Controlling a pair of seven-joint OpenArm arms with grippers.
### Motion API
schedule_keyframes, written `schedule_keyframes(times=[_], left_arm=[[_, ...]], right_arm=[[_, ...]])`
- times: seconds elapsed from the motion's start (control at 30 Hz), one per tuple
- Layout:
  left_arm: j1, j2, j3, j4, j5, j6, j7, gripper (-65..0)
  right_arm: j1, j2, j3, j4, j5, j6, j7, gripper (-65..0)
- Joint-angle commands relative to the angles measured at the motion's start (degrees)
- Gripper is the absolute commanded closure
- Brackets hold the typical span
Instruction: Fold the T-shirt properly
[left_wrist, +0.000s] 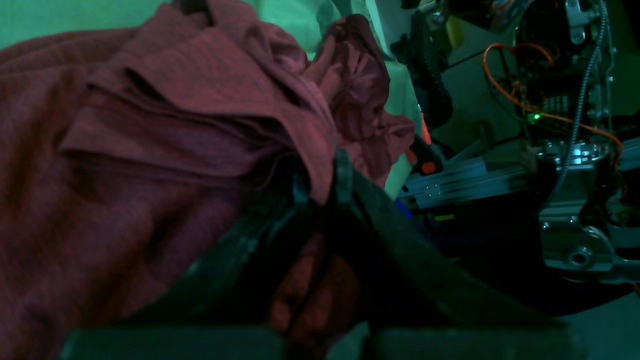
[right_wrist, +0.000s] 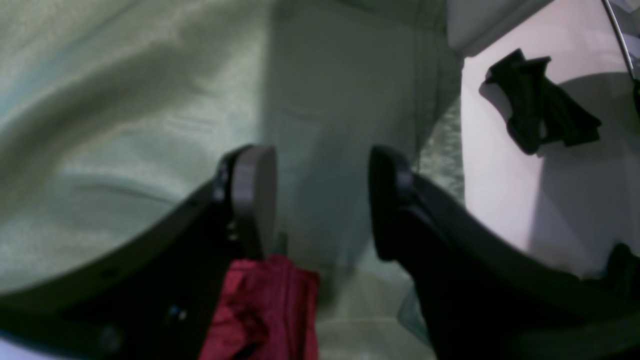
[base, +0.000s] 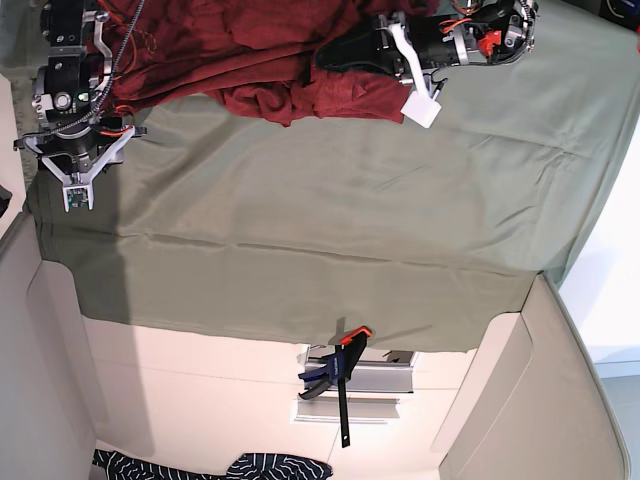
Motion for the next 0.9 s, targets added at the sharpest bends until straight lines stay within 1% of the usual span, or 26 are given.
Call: schedule_keyframes(times=[0.0, 0.1, 0.17, 0.2, 0.37, 0.47, 0.53, 0.7, 0.8, 0.87], left_arm=[[-0.4, 0.3, 0.0, 1.0, -1.7, -0.5, -1.0, 0.0], [-0.3, 1.3, 0.0, 0.7, -1.6, -0.5, -1.0, 0.0], [-0.3, 1.4, 0.0, 0.4, -1.0, -0.5, -1.5, 0.0], [-0.3, 1.4, 0.0, 0.4, -0.1, -0.5, -1.7, 0.0], [-0.3, 1.4, 0.0, 0.4, 3.3, -0.5, -3.2, 0.0], [-0.2, 1.4, 0.0, 0.4, 4.6, -0.5, -3.6, 0.0], [-0.3, 1.4, 0.0, 0.4, 4.6, -0.5, -3.7, 0.0], [-0.2, 1.5, 0.0, 0.4, 4.8, -0.5, -3.6, 0.0], [-0.2, 1.9, 0.0, 0.4, 5.0, -0.5, -3.4, 0.0], [-0.1, 2.9, 0.0, 0.4, 6.3, -0.5, -3.4, 0.0]], right_arm=[[1.4, 0.3, 0.3, 1.1, -0.5, -0.6, 1.2, -29.9], [1.4, 0.3, 0.3, 1.1, -3.0, -1.1, 1.2, -29.9], [1.4, 0.3, 0.5, 1.1, -5.3, -3.5, 1.2, -29.9], [1.4, 0.3, 1.0, 1.1, -6.0, -4.1, 1.2, -29.9], [1.4, 1.1, 4.3, 1.1, -6.0, -4.4, 1.3, -29.9], [1.4, 2.8, 5.9, 1.1, -6.1, -8.6, 1.3, -29.9], [1.4, 3.9, 7.2, 1.0, -7.1, -10.3, 0.9, -29.9], [1.4, 6.3, 8.3, 0.6, -6.8, -10.0, -0.2, -29.9], [1.2, 6.4, 8.3, 0.2, -6.3, -8.2, -0.2, -29.9], [0.9, 6.4, 8.3, 0.0, -4.2, -7.2, -0.1, -29.9]])
